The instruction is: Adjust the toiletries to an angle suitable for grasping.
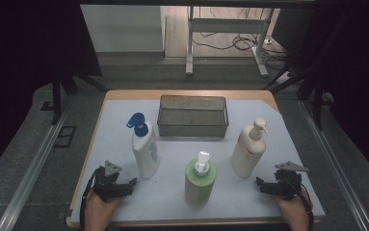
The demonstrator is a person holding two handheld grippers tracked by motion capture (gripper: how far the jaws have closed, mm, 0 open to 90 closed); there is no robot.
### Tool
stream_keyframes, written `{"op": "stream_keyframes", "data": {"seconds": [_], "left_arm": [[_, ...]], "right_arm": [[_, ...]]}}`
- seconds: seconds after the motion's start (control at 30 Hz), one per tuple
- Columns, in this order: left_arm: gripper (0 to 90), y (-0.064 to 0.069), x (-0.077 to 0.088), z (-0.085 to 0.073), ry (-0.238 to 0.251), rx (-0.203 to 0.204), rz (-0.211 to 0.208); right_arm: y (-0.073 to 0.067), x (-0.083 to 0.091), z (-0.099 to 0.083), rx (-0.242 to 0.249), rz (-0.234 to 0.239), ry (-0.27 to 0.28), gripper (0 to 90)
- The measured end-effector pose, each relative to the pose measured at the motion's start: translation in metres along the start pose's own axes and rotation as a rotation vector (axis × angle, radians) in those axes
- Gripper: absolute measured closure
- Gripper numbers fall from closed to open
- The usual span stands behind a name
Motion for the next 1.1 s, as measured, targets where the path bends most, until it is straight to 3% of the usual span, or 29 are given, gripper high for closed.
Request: {"op": "stream_keyframes", "data": {"seconds": [0.93, 1.0, 1.1], "left_arm": [[12.7, -0.0010, -0.0002, -0.0006, 0.001, 0.007, -0.006], [12.7, -0.0010, -0.0003, -0.0006, 0.002, 0.007, -0.005], [12.7, -0.0010, -0.0002, -0.0006, 0.001, 0.007, -0.006]], "right_arm": [[0.0003, 0.0004, 0.0006, -0.007, 0.006, -0.006, 2.6], [-0.0002, 0.0030, 0.0015, 0.009, 0.023, -0.001, 11.7], [-0.0019, 0.0047, 0.0019, 0.017, 0.033, 0.003, 16.7]]}}
Point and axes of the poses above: each handheld gripper's, and its own axes: x roughly backward along the jaws, z roughly out of its top, y roughly to its right, the point moved 1 cm from there along -x, roughly forward along the jaws, and after that the axes turned 4 degrees about z, right-handed, at the moved point
